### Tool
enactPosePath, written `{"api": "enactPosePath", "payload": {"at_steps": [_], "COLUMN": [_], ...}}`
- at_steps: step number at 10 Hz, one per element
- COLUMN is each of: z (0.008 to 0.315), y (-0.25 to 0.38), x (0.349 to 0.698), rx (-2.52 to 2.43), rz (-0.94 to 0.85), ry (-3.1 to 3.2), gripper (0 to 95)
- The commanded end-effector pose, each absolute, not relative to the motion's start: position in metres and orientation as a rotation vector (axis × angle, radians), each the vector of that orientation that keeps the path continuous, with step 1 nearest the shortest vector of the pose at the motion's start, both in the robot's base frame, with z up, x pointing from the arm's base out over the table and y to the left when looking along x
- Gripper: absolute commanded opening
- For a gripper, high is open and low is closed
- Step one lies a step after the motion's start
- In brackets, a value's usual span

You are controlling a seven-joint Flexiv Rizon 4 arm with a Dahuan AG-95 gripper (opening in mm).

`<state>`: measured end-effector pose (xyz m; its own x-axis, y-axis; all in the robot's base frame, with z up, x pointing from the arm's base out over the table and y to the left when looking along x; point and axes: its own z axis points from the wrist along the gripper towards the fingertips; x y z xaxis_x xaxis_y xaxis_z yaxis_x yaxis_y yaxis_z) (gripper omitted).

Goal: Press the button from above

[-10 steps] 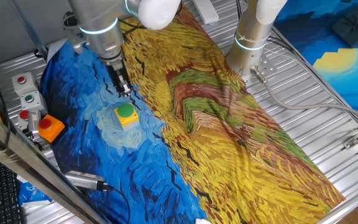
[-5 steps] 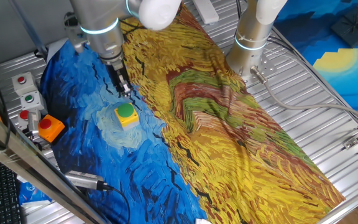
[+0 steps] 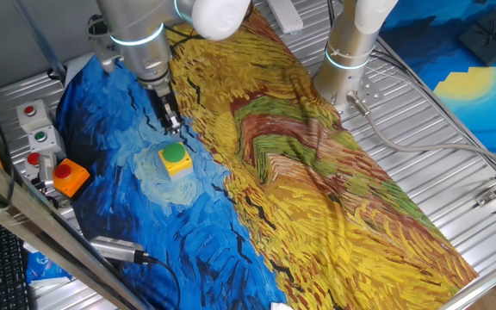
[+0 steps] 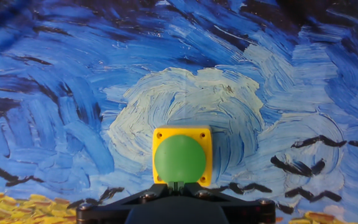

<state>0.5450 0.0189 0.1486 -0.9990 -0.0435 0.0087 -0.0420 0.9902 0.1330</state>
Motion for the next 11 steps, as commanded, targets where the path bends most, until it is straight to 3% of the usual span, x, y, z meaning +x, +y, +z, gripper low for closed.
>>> {"api": "enactPosePath", "payload": {"at_steps": [1, 11], "z": [0.1472, 0.1489], "y": [0.0196, 0.02], "x": [0.5441, 0.5441], "rx": [0.08, 0.091], "rz": [-0.199, -0.208], "ry": [-3.119, -3.139], "gripper": [0.0, 0.0]}}
